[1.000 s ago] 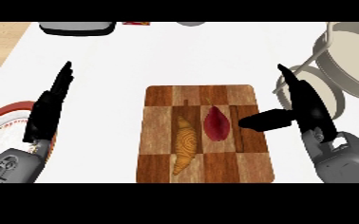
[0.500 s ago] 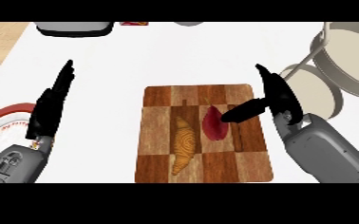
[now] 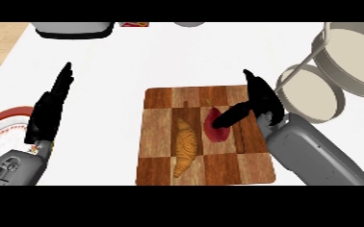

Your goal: Pick the pear from the cutting board and place it in the tiered basket

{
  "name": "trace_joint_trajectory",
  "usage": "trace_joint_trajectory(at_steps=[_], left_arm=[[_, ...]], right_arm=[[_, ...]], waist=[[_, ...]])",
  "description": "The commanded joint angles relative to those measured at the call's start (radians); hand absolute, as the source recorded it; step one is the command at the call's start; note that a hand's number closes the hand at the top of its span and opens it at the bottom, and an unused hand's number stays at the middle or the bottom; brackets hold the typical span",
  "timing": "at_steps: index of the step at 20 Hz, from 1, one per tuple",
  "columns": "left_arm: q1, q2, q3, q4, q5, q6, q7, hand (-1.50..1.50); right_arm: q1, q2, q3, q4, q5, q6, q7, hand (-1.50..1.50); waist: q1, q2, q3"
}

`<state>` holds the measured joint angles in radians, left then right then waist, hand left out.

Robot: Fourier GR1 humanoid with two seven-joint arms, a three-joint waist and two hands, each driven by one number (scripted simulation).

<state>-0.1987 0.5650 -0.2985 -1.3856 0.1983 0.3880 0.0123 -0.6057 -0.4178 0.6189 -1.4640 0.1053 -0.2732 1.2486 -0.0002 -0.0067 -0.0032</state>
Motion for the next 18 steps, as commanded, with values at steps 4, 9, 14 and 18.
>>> trace_joint_trajectory(at_steps=[4,9,14,18], left_arm=[[0.032,-0.032,0.0,0.014,-0.025,0.014,-0.034,0.0],[0.014,0.022,0.037,-0.011,-0.011,-0.027,0.017,0.0],[0.042,-0.004,0.009,-0.063,-0.044,-0.001,0.027,0.0],[0.019,-0.013,0.038,-0.023,-0.035,-0.009,0.021,0.0]], right_arm=[[-0.018,0.063,0.068,0.033,0.093,-0.005,0.239,-1.5],[-0.068,0.107,0.044,0.1,0.122,0.036,0.239,-1.5],[-0.054,0.166,0.03,0.157,0.147,0.041,0.239,-1.5],[-0.024,0.193,0.016,0.148,0.174,0.042,0.239,-1.5]], waist=[[-0.015,-0.004,-0.001],[-0.006,-0.004,0.0],[0.002,-0.003,0.001],[-0.015,-0.003,0.0]])
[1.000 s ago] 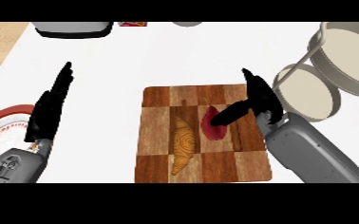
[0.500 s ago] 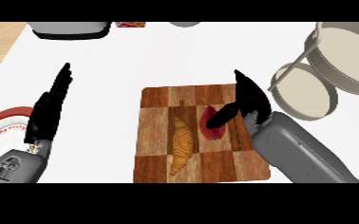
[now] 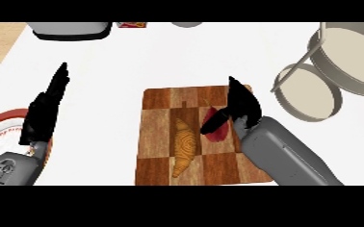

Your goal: Pick the pear from the cutting board and place it in the tiered basket

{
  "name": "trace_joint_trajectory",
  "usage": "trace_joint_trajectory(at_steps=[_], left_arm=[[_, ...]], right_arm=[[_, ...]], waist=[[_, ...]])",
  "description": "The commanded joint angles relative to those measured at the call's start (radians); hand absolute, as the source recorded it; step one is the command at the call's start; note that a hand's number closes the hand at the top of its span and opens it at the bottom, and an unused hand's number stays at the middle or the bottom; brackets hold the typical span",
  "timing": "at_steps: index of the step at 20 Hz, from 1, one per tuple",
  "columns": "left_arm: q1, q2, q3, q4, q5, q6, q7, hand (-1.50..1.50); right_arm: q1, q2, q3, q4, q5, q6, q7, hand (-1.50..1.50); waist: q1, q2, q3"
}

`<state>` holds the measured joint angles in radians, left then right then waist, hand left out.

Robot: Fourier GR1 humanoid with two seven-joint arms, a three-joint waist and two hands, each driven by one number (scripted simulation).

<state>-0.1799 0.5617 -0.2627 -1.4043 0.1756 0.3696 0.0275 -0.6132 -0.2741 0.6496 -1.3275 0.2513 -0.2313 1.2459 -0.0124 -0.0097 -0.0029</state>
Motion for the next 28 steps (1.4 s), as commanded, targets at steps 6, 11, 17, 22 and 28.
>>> trace_joint_trajectory(at_steps=[6,11,17,22,28], left_arm=[[-0.003,-0.027,0.011,-0.002,-0.01,-0.006,0.009,0.0],[0.033,-0.004,0.025,-0.045,-0.022,-0.018,0.015,0.0],[-0.022,-0.045,0.029,0.013,-0.053,-0.026,-0.003,0.0],[0.005,-0.027,0.06,0.011,-0.049,-0.058,-0.013,0.0],[0.031,-0.04,0.073,-0.007,-0.045,-0.068,-0.021,0.0]], right_arm=[[0.003,0.093,-0.034,0.041,0.062,0.007,0.241,-1.5],[0.02,0.098,-0.073,0.034,0.077,0.025,0.241,-1.5],[0.03,0.167,-0.094,0.124,0.109,0.006,0.174,-1.5],[0.048,0.203,-0.133,0.167,0.101,0.012,0.134,-1.5],[0.047,0.166,-0.074,0.187,0.053,0.209,0.005,1.5]], waist=[[-0.003,0.002,0.0],[0.007,0.002,0.002],[0.01,0.01,0.002],[0.015,0.01,0.002],[0.017,0.01,0.002]])
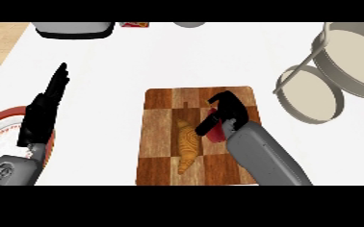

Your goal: Pick the pear from the cutting board and place it in the tiered basket

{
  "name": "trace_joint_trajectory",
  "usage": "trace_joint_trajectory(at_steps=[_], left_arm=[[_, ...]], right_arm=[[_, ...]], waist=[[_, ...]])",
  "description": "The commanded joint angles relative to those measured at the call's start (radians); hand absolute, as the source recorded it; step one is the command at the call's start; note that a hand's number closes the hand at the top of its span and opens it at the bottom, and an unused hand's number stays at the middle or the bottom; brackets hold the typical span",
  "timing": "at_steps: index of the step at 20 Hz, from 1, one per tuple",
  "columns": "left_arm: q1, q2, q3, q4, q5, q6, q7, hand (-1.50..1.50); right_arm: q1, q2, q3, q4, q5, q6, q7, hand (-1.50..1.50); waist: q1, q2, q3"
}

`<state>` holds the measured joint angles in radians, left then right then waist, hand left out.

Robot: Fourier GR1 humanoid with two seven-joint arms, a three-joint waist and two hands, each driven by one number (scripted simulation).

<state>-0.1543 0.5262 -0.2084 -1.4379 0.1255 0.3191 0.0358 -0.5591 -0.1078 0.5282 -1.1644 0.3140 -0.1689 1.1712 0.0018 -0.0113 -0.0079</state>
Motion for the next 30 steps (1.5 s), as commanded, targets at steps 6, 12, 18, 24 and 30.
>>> trace_joint_trajectory(at_steps=[6,12,18,24,30], left_arm=[[0.016,-0.024,0.021,-0.01,-0.037,-0.014,-0.006,0.0],[0.001,-0.049,0.064,0.039,-0.052,-0.05,-0.034,0.0],[-0.015,-0.034,0.046,0.035,-0.059,-0.02,0.017,0.0],[0.036,-0.042,0.053,-0.003,-0.036,-0.043,0.018,0.0],[0.028,-0.036,0.06,-0.019,-0.057,-0.039,0.02,0.0]], right_arm=[[-0.059,0.058,-0.05,0.067,0.024,0.061,0.084,1.5],[0.024,0.069,-0.005,-0.193,0.135,0.077,0.125,1.5],[0.144,-0.018,0.402,-0.384,0.232,0.184,-0.275,1.5],[0.247,-0.145,0.322,-0.817,0.359,0.012,-0.23,1.5],[0.206,-0.219,0.22,-1.141,0.511,0.076,-0.127,1.5]], waist=[[0.006,0.01,0.008],[-0.006,0.009,0.007],[-0.029,-0.006,0.008],[-0.038,-0.005,0.009],[-0.029,-0.004,0.008]])
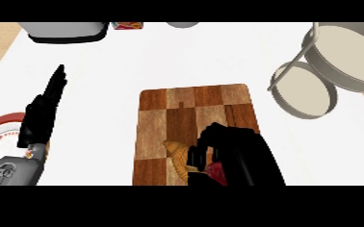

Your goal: Pick the pear from the cutting board and place it in the tiered basket

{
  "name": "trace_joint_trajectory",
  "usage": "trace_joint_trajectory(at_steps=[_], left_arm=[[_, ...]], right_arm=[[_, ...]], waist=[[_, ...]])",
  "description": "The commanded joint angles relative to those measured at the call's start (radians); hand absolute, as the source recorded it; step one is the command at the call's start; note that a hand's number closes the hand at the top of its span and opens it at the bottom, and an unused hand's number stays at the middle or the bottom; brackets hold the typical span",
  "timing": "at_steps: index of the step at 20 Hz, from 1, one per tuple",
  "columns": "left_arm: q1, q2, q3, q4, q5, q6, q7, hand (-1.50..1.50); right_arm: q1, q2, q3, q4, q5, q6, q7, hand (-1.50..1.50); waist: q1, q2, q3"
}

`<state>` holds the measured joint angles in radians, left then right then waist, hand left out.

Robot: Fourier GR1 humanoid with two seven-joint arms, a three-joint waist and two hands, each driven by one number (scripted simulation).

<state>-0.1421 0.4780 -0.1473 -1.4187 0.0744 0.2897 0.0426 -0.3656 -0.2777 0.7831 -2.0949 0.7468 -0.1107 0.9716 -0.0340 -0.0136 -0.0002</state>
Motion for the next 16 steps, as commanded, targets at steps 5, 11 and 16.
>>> trace_joint_trajectory(at_steps=[5,11,16], left_arm=[[0.036,0.013,0.023,-0.013,-0.005,-0.042,-0.036,0.0],[0.022,-0.019,0.003,-0.074,-0.038,-0.038,0.035,0.0],[-0.04,-0.077,0.007,0.016,-0.084,-0.02,0.007,0.0]], right_arm=[[-0.073,-0.119,-0.283,-0.317,0.019,0.184,0.131,1.5],[-0.143,-0.194,-0.506,-0.231,-0.184,0.364,0.031,1.5],[-0.198,-0.161,-0.672,-0.149,-0.333,0.372,-0.043,1.5]], waist=[[0.027,0.01,-0.001],[0.037,0.012,0.0],[0.031,0.014,0.0]])
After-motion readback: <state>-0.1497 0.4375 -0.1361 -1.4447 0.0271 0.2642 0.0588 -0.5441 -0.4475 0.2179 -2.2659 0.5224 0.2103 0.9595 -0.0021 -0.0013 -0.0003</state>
